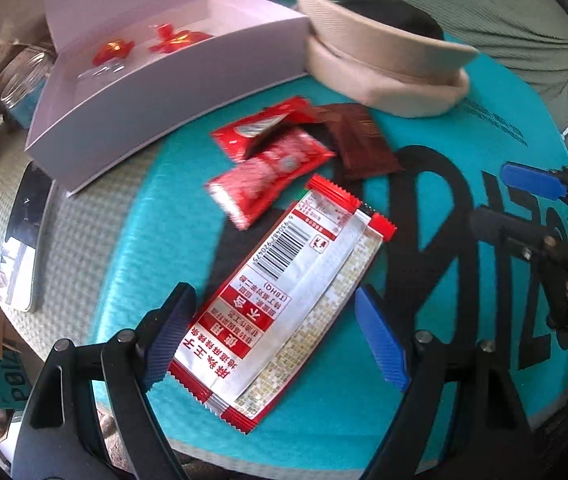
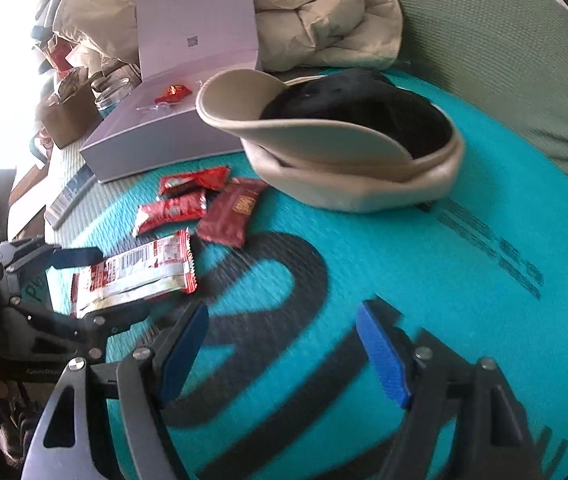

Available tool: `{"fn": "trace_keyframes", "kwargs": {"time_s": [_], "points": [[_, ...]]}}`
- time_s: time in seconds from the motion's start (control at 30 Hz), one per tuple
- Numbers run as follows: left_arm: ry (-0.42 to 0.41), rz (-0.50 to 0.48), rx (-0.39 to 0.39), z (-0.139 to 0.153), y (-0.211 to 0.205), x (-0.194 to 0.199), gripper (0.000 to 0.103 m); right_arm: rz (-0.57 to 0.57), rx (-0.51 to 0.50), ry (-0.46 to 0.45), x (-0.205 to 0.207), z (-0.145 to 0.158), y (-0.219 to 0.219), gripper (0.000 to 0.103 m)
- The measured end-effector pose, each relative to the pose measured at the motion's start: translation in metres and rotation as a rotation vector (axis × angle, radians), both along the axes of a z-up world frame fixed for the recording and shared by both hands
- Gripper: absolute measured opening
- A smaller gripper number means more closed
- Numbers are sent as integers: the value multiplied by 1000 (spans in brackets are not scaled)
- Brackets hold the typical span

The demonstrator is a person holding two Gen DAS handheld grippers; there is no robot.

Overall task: Organize objects
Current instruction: 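Reach left tool to the long white-red snack stick packet while right tool approaches brown chocolate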

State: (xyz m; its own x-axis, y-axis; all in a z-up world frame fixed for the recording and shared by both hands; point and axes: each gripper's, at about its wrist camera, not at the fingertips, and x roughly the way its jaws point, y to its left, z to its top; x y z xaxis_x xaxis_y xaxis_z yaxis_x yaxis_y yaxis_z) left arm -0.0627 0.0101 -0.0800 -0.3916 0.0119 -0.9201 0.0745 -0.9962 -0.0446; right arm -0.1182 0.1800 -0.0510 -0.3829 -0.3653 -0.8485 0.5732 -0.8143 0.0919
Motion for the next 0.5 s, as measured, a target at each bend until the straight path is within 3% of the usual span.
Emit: {"fn": "trace_keyframes", "kwargs": {"time_s": [0.43,0.5], "points": [[0,-64,-23,-1,-27,5,81,-25,37,30,-29,-21,-74,77],[0,-66,-23,-1,-32,4,81,-50,59,47,-33,-25,-79,70]]}}
